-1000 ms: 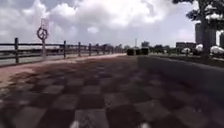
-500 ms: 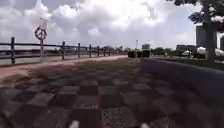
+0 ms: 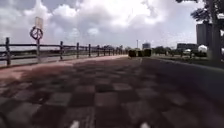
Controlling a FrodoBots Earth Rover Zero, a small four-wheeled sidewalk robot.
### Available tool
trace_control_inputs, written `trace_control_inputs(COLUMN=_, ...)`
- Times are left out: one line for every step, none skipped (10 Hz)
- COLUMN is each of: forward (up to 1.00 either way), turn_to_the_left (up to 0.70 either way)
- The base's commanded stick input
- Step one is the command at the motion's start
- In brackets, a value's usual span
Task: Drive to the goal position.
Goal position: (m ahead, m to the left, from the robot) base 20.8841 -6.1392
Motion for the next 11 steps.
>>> trace_control_inputs(forward=0.7, turn_to_the_left=0.03)
trace_control_inputs(forward=0.7, turn_to_the_left=0.03)
trace_control_inputs(forward=0.7, turn_to_the_left=0.03)
trace_control_inputs(forward=0.7, turn_to_the_left=0.03)
trace_control_inputs(forward=0.7, turn_to_the_left=0.03)
trace_control_inputs(forward=0.7, turn_to_the_left=0.03)
trace_control_inputs(forward=0.7, turn_to_the_left=0.03)
trace_control_inputs(forward=0.7, turn_to_the_left=0.03)
trace_control_inputs(forward=0.7, turn_to_the_left=0.02)
trace_control_inputs(forward=0.7, turn_to_the_left=0.02)
trace_control_inputs(forward=0.7, turn_to_the_left=0.02)
